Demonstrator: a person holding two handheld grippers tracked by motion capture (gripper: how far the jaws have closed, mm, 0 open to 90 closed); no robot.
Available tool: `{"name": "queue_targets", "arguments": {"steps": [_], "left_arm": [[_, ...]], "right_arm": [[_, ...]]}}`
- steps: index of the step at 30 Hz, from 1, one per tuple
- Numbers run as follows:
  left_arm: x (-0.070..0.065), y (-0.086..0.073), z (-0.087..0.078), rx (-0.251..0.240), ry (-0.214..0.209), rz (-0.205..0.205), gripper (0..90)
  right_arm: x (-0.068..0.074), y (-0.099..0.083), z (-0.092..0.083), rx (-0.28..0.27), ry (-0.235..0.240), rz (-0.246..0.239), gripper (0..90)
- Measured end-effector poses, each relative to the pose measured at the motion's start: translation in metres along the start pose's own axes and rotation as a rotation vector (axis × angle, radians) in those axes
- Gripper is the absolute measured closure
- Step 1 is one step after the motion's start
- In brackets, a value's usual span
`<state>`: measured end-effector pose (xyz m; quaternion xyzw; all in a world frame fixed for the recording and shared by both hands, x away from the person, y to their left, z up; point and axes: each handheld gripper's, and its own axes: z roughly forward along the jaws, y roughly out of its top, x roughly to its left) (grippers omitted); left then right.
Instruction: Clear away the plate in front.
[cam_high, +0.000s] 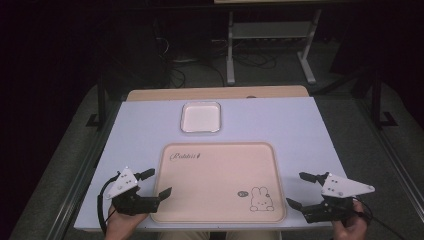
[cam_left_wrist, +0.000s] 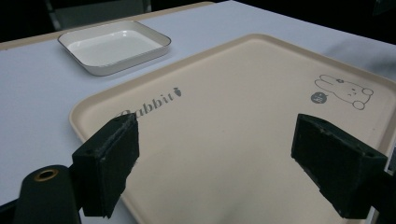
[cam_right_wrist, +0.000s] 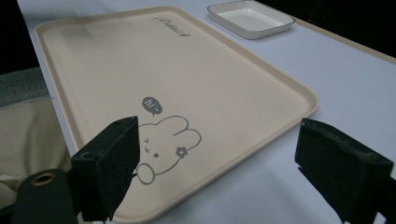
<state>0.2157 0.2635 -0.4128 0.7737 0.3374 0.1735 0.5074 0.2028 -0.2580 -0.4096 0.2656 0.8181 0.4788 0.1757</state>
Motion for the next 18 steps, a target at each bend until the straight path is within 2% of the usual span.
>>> {"name": "queue_targets", "arguments": {"steps": [14,18], "left_arm": [[-0.001,0.014,0.013,0.021,-0.052,0.019,15.1],[0.0,0.02,0.016,0.028,-0.054,0.029,15.1]], "right_arm": [[0.0,-0.001,-0.002,0.002,-0.024,0.01,13.1],[0.0,-0.001,-0.003,0.0,-0.028,0.014,13.1]]}}
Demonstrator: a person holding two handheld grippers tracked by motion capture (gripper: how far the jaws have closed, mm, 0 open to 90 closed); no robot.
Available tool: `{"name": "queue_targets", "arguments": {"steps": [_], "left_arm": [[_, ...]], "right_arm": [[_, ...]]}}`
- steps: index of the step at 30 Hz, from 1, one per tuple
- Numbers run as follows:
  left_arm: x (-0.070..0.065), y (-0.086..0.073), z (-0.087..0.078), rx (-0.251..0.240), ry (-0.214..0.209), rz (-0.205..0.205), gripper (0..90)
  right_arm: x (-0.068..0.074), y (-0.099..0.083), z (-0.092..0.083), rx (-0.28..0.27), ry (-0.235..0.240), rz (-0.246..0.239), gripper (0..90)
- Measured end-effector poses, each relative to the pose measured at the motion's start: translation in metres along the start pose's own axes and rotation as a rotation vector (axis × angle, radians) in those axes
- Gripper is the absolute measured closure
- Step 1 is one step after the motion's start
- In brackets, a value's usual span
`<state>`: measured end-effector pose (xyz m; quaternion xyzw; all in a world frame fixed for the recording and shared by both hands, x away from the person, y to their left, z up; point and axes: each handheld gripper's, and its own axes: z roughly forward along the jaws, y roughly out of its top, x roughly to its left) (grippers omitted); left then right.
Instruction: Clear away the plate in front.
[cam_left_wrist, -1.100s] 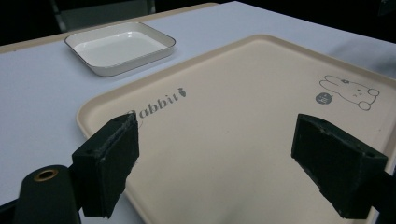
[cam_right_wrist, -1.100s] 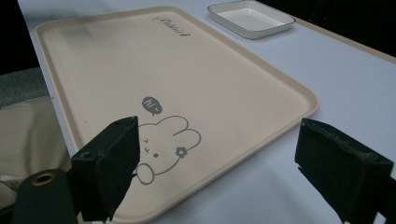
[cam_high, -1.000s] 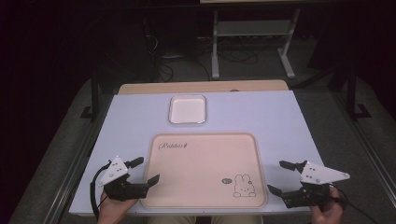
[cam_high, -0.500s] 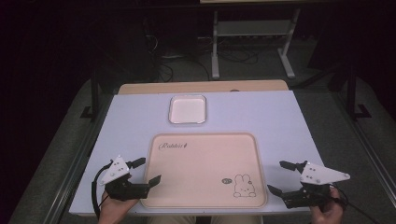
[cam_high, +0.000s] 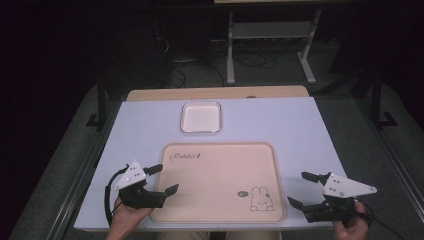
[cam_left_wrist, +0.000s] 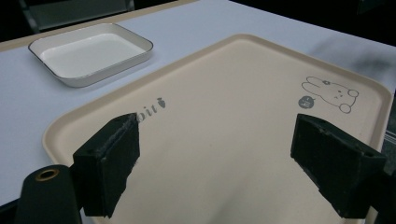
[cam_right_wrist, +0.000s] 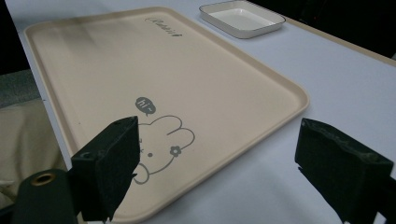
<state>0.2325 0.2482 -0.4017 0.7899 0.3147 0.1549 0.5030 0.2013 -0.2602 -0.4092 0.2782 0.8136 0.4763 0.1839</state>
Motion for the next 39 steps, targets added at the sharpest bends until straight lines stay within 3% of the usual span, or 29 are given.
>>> {"name": "queue_targets", "arguments": {"steps": [6,14,25,35,39], "left_arm": [[0.009,0.006,0.006,-0.006,-0.005,-0.015,16.3],[0.025,0.006,0.021,0.035,0.014,-0.049,16.2],[0.034,0.027,0.039,0.066,0.042,-0.01,16.6],[0.057,0.041,0.054,0.064,0.043,-0.074,17.8],[0.061,0.045,0.058,0.067,0.048,-0.076,17.8]], "right_arm": [[0.0,0.0,0.0,-0.001,0.002,-0.002,13.1],[0.0,0.0,0.0,-0.003,0.007,-0.005,13.1],[0.001,0.001,0.001,-0.006,0.016,-0.014,13.1],[0.0,0.0,0.0,-0.012,0.018,-0.012,13.1],[0.0,0.0,0.0,-0.014,0.018,-0.013,13.1]]}}
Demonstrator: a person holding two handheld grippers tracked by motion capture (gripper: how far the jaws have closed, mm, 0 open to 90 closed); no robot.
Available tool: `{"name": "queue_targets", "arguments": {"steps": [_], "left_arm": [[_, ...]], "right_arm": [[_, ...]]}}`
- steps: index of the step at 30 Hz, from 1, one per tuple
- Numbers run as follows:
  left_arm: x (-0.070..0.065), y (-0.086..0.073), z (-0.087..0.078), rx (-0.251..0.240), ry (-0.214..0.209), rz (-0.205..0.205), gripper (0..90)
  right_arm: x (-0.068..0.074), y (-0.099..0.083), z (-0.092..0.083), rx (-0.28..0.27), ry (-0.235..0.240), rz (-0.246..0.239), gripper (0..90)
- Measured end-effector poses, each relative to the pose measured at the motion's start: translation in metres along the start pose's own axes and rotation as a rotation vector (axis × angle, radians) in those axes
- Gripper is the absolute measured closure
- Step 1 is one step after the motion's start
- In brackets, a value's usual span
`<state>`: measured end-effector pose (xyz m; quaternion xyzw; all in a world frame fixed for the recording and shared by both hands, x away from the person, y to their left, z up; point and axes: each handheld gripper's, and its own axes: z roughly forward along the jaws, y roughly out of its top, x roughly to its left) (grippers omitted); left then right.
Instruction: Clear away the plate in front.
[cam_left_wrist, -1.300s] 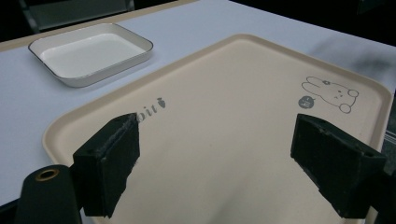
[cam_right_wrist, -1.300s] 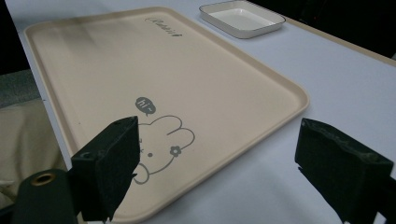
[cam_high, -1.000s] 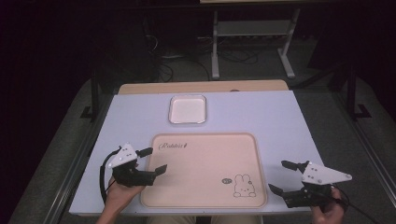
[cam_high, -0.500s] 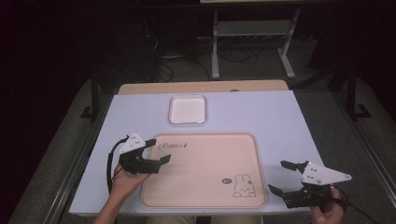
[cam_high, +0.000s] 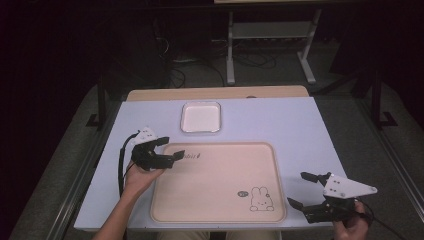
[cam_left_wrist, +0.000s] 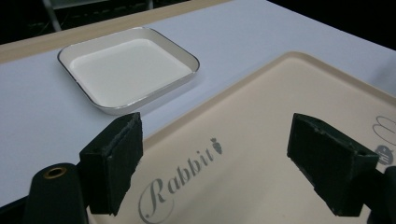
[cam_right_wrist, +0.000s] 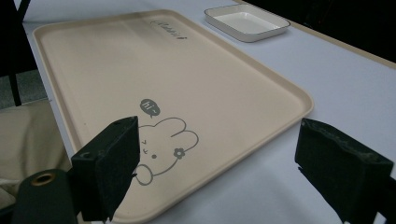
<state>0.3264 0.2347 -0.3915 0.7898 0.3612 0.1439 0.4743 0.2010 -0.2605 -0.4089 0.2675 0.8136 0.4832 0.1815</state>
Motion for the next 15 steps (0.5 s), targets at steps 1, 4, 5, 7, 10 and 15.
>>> {"name": "queue_targets", "arguments": {"steps": [1,4,5,7,10,15], "left_arm": [[0.001,0.002,0.001,0.004,-0.001,-0.003,17.8],[0.002,0.006,0.005,0.013,0.001,-0.001,17.8],[0.003,0.007,0.007,0.011,-0.001,-0.005,17.8],[0.005,0.01,0.011,0.021,0.001,-0.008,17.8],[0.008,0.018,0.017,0.035,0.005,0.001,17.8],[0.01,0.026,0.021,0.04,0.012,0.005,17.8]], "right_arm": [[0.0,0.0,0.0,-0.001,0.0,0.0,13.1],[0.0,0.0,0.0,-0.003,-0.001,0.001,13.1],[-0.001,0.0,0.0,-0.004,-0.002,0.003,13.1],[-0.001,0.0,0.001,-0.007,-0.001,0.008,13.1],[-0.001,0.0,0.001,-0.006,0.001,0.004,13.1],[-0.002,0.0,0.0,-0.014,0.002,0.01,13.1]]}}
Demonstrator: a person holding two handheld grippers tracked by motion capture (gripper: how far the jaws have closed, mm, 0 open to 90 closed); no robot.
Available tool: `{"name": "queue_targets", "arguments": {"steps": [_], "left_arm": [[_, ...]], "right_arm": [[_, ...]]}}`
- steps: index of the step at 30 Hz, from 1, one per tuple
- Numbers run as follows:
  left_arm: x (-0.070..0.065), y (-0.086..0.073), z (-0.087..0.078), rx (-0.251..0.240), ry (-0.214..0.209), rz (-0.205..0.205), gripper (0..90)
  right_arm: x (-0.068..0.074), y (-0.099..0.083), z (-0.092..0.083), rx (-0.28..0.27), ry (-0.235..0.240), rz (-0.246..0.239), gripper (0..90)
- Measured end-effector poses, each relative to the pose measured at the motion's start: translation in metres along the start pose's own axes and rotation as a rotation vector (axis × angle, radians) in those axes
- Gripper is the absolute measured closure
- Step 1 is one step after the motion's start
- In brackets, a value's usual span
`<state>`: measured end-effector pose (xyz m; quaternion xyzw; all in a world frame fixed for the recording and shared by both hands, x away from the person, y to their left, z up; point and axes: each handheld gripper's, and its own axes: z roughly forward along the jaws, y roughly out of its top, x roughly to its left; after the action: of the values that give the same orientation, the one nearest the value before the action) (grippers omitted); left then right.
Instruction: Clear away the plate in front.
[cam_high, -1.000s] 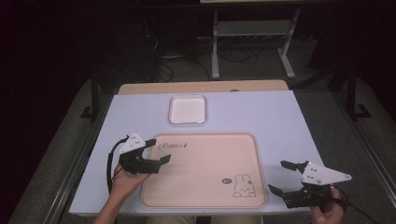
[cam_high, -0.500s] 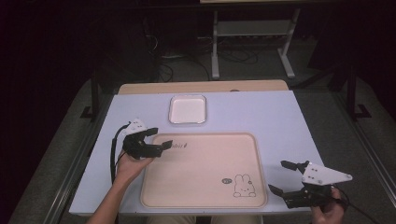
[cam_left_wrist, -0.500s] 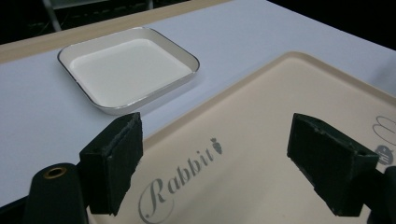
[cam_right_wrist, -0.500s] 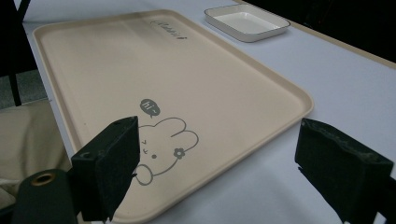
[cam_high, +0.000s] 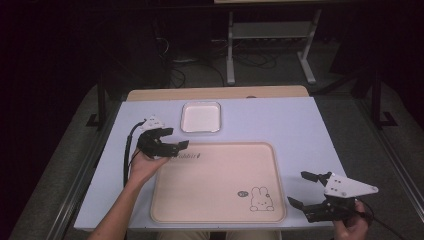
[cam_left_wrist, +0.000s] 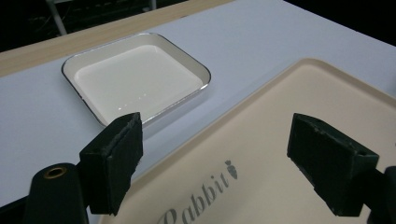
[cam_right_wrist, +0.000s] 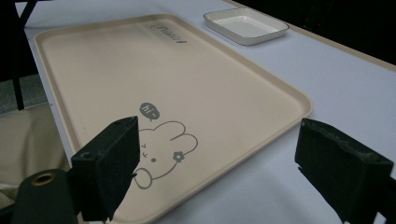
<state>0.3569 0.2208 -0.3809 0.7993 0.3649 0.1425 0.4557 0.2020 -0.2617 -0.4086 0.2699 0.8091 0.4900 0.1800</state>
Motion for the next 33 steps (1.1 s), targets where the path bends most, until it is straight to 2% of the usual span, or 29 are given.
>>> {"name": "queue_targets", "arguments": {"steps": [3,12,20,22,23,27,33], "left_arm": [[0.003,0.006,0.003,0.007,0.001,0.0,17.8],[0.016,0.018,0.015,0.029,-0.013,-0.04,17.8],[0.03,0.03,0.027,0.061,0.014,-0.049,17.9],[0.034,0.034,0.03,0.068,0.009,-0.06,19.8],[0.039,0.038,0.034,0.076,0.022,-0.066,20.2],[0.046,0.045,0.039,0.081,0.028,-0.079,20.6],[0.056,0.06,0.054,0.115,0.048,-0.093,21.7]], "right_arm": [[-0.001,0.0,-0.001,-0.005,0.0,0.002,13.1],[-0.002,-0.001,-0.001,-0.015,-0.001,0.006,13.1],[-0.003,-0.001,-0.002,-0.024,0.003,0.006,13.1],[-0.002,-0.001,-0.003,-0.026,0.004,0.004,13.1],[-0.002,-0.001,-0.003,-0.028,0.005,0.004,13.1],[-0.003,0.0,-0.003,-0.04,0.003,0.009,13.1],[-0.005,-0.001,-0.006,-0.053,0.003,0.016,13.1]]}}
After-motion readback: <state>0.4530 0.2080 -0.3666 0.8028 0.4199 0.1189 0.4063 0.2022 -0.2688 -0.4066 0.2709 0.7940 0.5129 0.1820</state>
